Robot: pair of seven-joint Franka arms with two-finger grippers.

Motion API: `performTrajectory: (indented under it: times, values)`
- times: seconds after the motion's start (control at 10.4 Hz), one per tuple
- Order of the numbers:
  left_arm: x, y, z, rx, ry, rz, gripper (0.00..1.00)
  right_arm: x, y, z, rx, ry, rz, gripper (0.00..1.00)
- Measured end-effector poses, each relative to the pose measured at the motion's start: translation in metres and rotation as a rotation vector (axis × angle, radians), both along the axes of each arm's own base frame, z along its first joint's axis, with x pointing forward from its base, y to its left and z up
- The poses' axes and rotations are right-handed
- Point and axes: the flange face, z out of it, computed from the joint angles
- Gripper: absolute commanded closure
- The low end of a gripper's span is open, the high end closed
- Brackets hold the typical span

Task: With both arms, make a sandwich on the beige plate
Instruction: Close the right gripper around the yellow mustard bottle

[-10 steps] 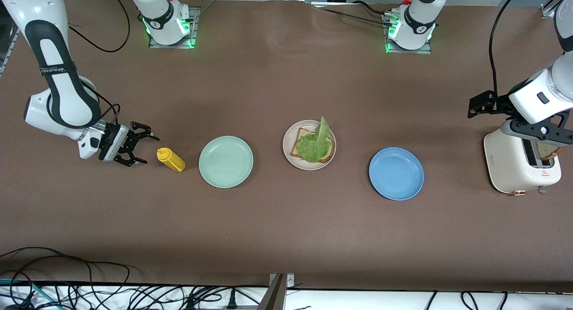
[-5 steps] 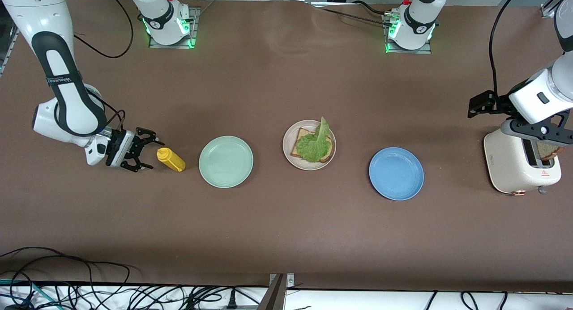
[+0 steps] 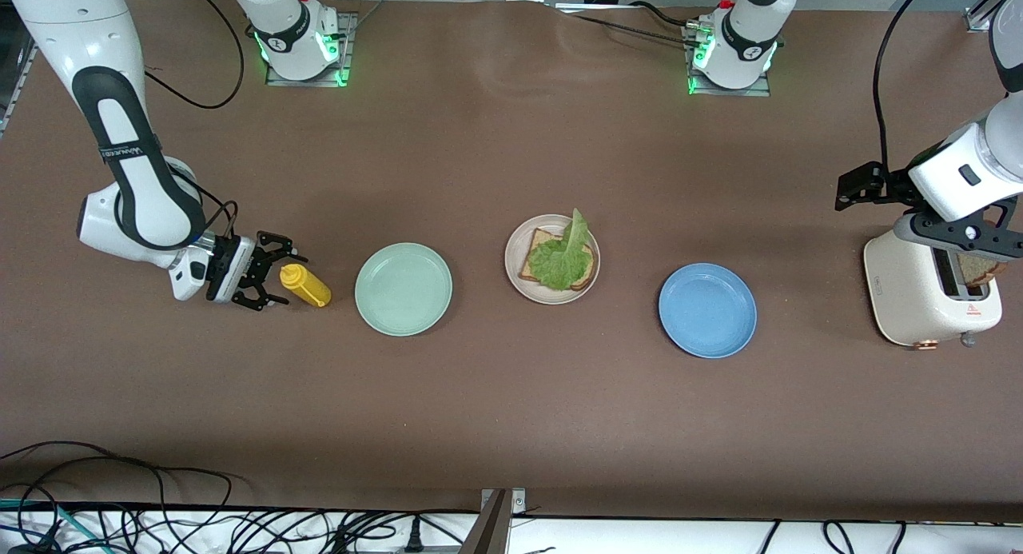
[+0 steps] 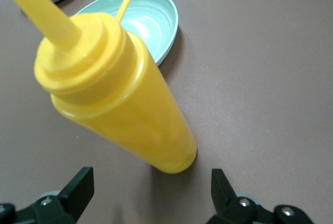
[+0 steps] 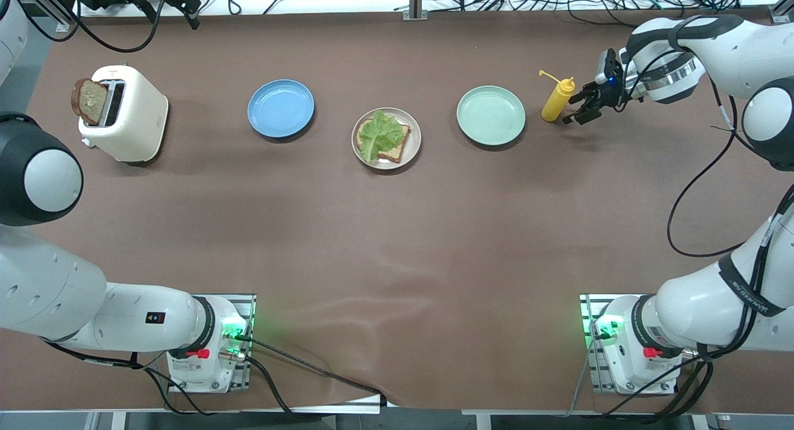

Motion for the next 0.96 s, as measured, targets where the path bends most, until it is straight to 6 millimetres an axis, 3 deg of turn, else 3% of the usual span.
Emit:
performTrajectory:
  times: [0.38, 0.77, 0.86, 0.96]
  values:
    - [0.0, 0.002, 0.0, 0.0, 0.001, 0.004, 0.0, 0.007, 0.017, -0.008, 0.018, -0.001, 0.016, 0.0]
    - [0.0, 0.003, 0.0, 0.0, 0.002, 0.005, 0.0, 0.013, 0.022, -0.011, 0.024, -0.005, 0.018, 0.0]
    - [0.0, 0.003, 0.0, 0.0, 0.002, 0.005, 0.0, 0.014, 0.024, -0.011, 0.025, -0.007, 0.022, 0.02]
    - [0.0, 0.003, 0.0, 0.0, 0.002, 0.005, 0.0, 0.015, 0.028, -0.012, 0.029, -0.009, 0.028, 0.15]
